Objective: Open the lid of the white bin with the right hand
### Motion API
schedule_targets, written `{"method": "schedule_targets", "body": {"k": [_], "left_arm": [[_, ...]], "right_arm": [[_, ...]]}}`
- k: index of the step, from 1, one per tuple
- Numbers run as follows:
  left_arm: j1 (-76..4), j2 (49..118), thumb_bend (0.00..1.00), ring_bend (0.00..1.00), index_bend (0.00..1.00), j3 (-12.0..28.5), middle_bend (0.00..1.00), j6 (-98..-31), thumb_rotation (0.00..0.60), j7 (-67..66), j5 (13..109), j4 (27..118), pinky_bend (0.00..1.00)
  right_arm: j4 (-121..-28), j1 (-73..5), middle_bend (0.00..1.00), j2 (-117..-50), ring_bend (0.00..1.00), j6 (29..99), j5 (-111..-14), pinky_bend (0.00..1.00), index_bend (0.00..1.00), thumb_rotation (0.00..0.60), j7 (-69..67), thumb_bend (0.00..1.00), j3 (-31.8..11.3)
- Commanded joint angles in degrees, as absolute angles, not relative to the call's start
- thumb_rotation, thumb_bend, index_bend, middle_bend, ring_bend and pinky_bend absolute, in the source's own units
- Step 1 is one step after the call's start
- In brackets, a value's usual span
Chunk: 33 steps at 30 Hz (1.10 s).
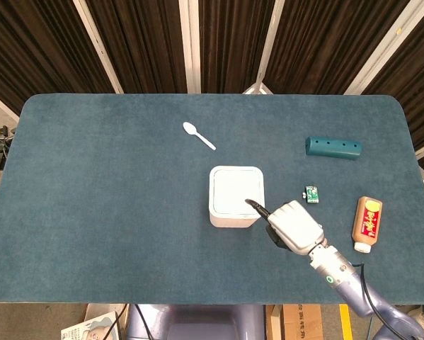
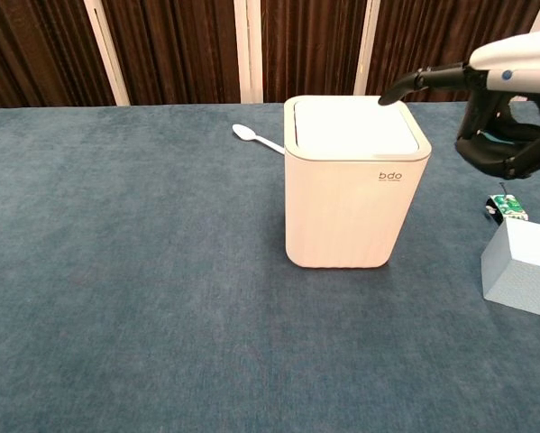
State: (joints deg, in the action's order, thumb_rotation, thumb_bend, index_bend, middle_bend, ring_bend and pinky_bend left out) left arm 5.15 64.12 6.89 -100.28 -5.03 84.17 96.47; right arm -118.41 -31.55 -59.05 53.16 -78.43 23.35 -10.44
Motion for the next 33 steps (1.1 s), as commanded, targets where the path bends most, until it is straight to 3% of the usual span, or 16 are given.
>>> {"method": "schedule_targets", "body": {"k": [1, 7, 17, 19, 22, 25, 27, 30, 33], "left_arm": [[5.2, 64.0, 0.02, 0.0, 0.11, 7.1, 0.03, -100.2, 0.6, -4.8, 83.7, 96.5, 0.0], [5.3, 63.9, 0.02, 0.0, 0.11, 7.1, 0.03, -100.4, 0.6, -4.6, 83.8, 96.5, 0.0], [5.3, 63.8, 0.02, 0.0, 0.11, 7.2, 0.03, -100.2, 0.6, -4.4, 83.6, 96.6, 0.0], [5.4, 63.8, 0.02, 0.0, 0.11, 7.2, 0.03, -100.4, 0.6, -4.5, 83.7, 96.6, 0.0], [5.4, 63.8, 0.02, 0.0, 0.11, 7.2, 0.03, -100.4, 0.6, -4.4, 83.6, 96.6, 0.0], [5.5, 63.7, 0.02, 0.0, 0.11, 7.2, 0.03, -100.5, 0.6, -4.2, 83.6, 96.6, 0.0], [5.6, 63.7, 0.02, 0.0, 0.11, 7.2, 0.03, -100.6, 0.6, -4.2, 83.6, 96.6, 0.0], [5.5, 63.8, 0.02, 0.0, 0.11, 7.2, 0.03, -100.5, 0.6, -4.3, 83.5, 96.7, 0.0], [5.4, 63.8, 0.02, 0.0, 0.11, 7.0, 0.03, -100.1, 0.6, -4.8, 83.6, 96.9, 0.0]], "right_arm": [[-118.0, -32.4, 0.83, -60.4, 0.85, 52.9, -76.5, 0.67, 0.15, 0.6, 25.4, 0.64, -10.1], [-116.8, -33.6, 0.83, -62.2, 0.85, 52.8, -73.2, 0.67, 0.21, 0.6, 28.7, 0.64, -9.7], [-115.9, -34.6, 0.83, -63.6, 0.85, 53.4, -71.2, 0.67, 0.42, 0.6, 31.5, 0.64, -8.4], [-116.2, -34.8, 0.83, -63.4, 0.85, 53.4, -70.8, 0.67, 0.41, 0.6, 31.8, 0.64, -8.2], [-117.2, -34.3, 0.83, -63.1, 0.83, 55.3, -71.1, 0.67, 0.26, 0.6, 30.4, 0.64, -8.8], [-118.7, -31.9, 0.71, -62.6, 0.73, 59.9, -72.5, 0.63, 0.16, 0.6, 24.8, 0.59, -10.1], [-119.2, -29.6, 0.55, -61.8, 0.61, 63.2, -74.0, 0.51, 0.12, 0.6, 20.6, 0.49, -10.3], [-118.9, -25.9, 0.39, -59.9, 0.46, 67.6, -76.4, 0.37, 0.1, 0.6, 16.5, 0.41, -9.1], [-117.0, -22.1, 0.27, -59.2, 0.36, 72.1, -77.8, 0.3, 0.09, 0.6, 14.5, 0.35, -7.4]]}}
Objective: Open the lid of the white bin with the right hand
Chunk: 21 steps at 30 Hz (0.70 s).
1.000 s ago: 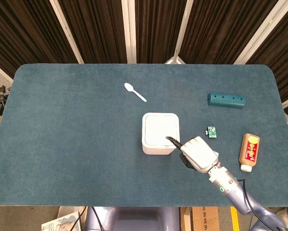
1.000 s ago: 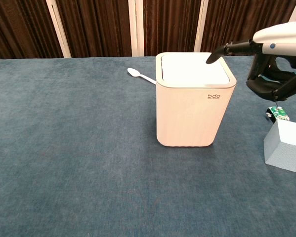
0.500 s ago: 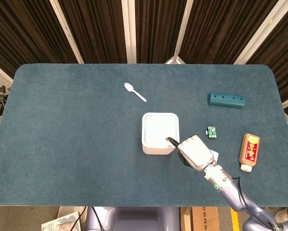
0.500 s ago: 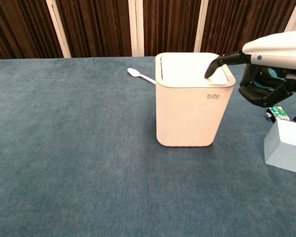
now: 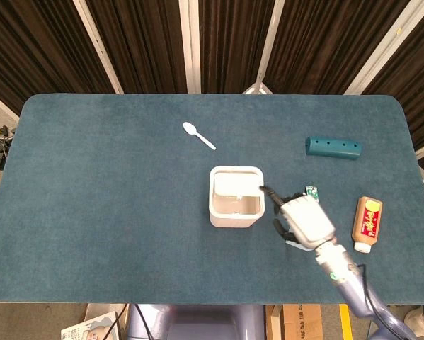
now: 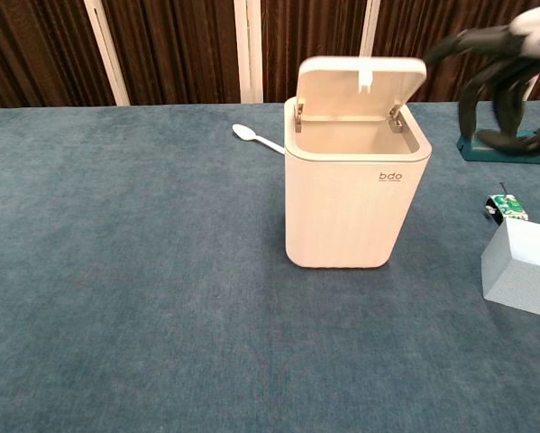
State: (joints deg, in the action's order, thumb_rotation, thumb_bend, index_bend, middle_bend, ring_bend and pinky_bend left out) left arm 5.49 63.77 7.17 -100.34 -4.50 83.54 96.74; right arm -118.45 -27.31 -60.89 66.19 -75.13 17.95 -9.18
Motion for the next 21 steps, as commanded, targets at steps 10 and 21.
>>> {"method": "schedule_targets", "body": {"k": [10, 21], "left_arm": [[5.4, 64.0, 0.02, 0.0, 0.11, 6.7, 0.03, -100.2, 0.6, -6.0, 84.2, 97.3, 0.0], [5.1, 63.2, 0.02, 0.0, 0.11, 5.3, 0.03, -98.3, 0.6, -6.7, 85.0, 97.2, 0.0]], "right_arm": [[-99.4, -10.6, 0.16, -67.1, 0.24, 86.8, -83.1, 0.22, 0.07, 0.6, 6.6, 0.31, -1.7], [-90.9, -7.4, 0.14, -71.6, 0.21, 93.1, -88.8, 0.17, 0.05, 0.6, 6.9, 0.31, -0.6]]}}
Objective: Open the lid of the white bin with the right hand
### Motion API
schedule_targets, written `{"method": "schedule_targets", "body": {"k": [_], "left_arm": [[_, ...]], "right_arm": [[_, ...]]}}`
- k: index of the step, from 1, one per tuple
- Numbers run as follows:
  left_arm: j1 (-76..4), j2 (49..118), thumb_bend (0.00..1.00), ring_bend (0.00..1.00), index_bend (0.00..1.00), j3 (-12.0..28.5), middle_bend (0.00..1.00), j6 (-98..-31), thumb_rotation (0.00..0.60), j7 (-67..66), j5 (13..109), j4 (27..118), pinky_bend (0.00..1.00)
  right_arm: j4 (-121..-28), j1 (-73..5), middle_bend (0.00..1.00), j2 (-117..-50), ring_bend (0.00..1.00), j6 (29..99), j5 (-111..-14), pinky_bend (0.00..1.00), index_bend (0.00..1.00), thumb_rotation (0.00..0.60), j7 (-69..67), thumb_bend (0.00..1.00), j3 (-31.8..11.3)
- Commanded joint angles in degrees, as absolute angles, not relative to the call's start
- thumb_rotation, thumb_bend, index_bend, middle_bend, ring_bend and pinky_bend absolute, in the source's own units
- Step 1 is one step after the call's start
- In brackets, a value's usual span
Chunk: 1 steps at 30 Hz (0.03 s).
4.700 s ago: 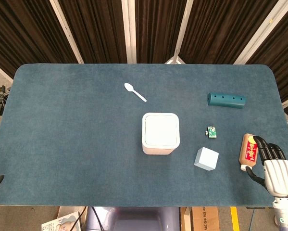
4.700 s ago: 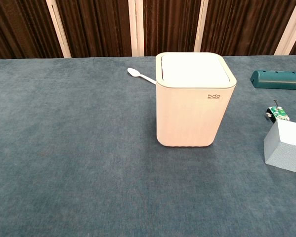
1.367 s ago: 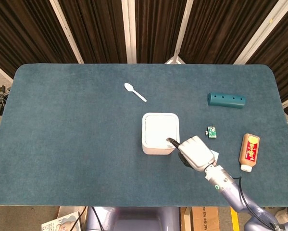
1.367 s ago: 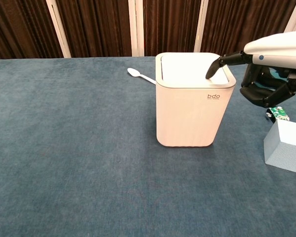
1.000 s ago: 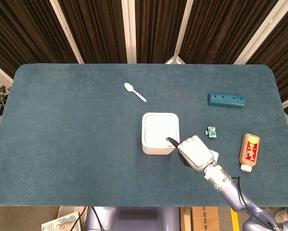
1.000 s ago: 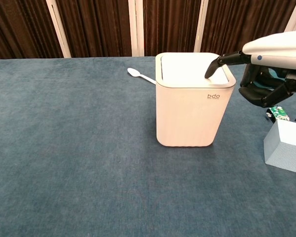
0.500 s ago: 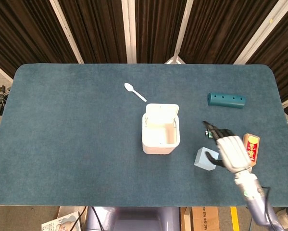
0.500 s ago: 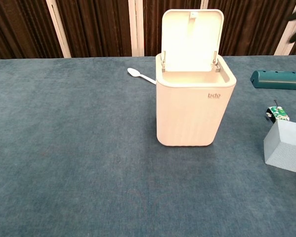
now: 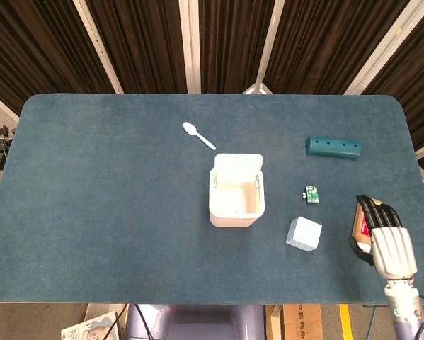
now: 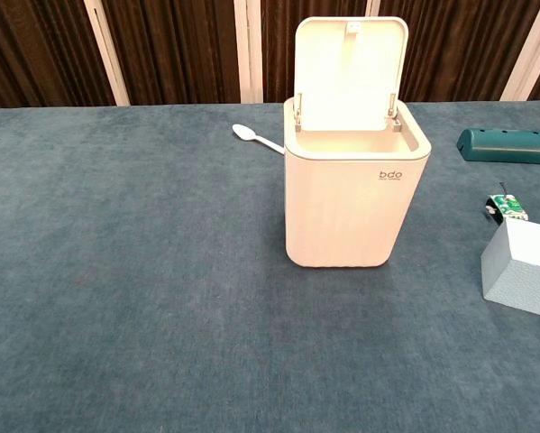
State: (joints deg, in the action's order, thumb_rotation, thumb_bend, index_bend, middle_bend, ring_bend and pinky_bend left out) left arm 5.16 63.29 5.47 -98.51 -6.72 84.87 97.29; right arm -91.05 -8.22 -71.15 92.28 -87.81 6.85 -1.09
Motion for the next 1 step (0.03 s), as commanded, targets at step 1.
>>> {"method": "schedule_targets", "body": {"k": [1], "left_arm": [[5.0, 63.1, 0.02, 0.0, 0.11, 5.1, 0.03, -98.1, 0.6, -6.6, 85.2, 97.2, 0.0]], "right_arm": [[-91.3, -7.3, 0.14, -71.6, 0.21, 93.1, -88.9, 0.17, 0.05, 0.6, 6.8, 0.31, -0.5]]}}
